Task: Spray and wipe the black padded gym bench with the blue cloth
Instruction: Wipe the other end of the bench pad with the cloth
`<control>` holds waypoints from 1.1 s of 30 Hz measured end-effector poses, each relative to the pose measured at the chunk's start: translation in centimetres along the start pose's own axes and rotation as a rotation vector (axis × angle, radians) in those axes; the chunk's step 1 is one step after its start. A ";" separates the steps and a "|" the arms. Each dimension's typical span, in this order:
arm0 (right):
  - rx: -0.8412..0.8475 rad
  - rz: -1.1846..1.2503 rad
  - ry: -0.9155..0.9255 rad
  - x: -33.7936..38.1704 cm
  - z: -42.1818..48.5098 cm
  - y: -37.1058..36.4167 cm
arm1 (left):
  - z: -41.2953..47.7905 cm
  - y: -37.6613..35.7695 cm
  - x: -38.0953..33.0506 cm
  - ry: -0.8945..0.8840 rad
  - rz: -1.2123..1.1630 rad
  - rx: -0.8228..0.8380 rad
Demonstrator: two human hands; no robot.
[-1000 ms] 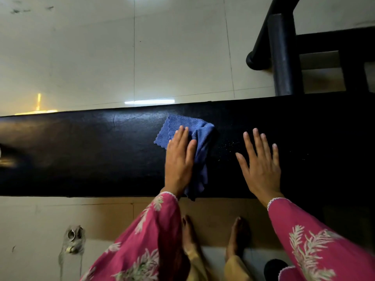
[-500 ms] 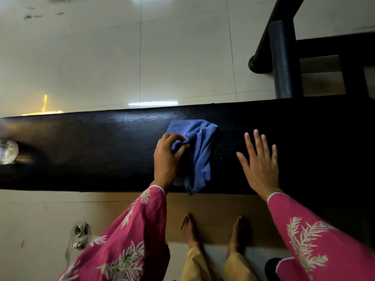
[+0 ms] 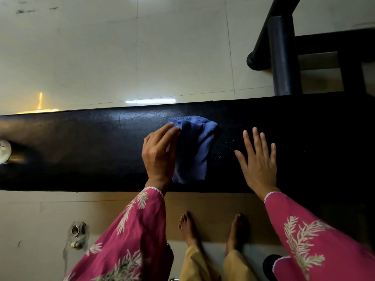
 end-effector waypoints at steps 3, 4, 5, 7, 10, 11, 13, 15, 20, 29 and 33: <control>0.004 0.020 0.009 0.0 0.1 -0.1 | 1.5 0.4 1.7 0.111 -0.205 0.011; 0.003 0.013 0.010 0.0 0.0 -0.1 | 2.1 0.6 2.4 0.156 -0.247 -0.009; -0.005 0.003 0.007 0.0 0.0 -0.1 | 2.8 0.7 3.0 0.207 -0.275 -0.030; -0.011 -0.001 0.005 0.0 0.1 0.0 | 4.3 1.0 4.5 0.353 -0.279 -0.057; -0.012 -0.010 0.006 0.1 0.1 -0.1 | 5.4 0.6 6.4 0.532 -0.170 0.047; -0.014 -0.013 0.004 0.1 0.2 -0.1 | 5.4 0.0 6.3 0.513 -0.118 0.113; -0.008 -0.014 -0.002 0.0 0.2 -0.1 | 4.7 -1.3 4.7 0.384 -0.032 0.203; -0.008 -0.023 -0.008 0.0 0.1 -0.2 | 3.7 -3.1 2.2 0.219 0.031 0.338; -0.049 0.026 0.023 -0.3 0.1 0.0 | 1.3 -7.9 -0.1 0.170 0.261 0.600; -0.057 -0.011 -0.078 -5.1 -0.1 1.2 | 1.6 -7.3 1.9 0.378 0.321 0.531; -0.076 -0.036 -0.071 -5.3 0.0 1.4 | 0.8 -11.6 -6.1 0.344 0.249 0.546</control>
Point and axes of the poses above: each hand's wrist, its own z-axis towards the middle knuckle, its own y-axis out of the back of the hand, x = y × z, the point moved 3 cm from there along z, towards the middle knuckle, and after that the axes turned 14 degrees about x, right-handed, at the moved point
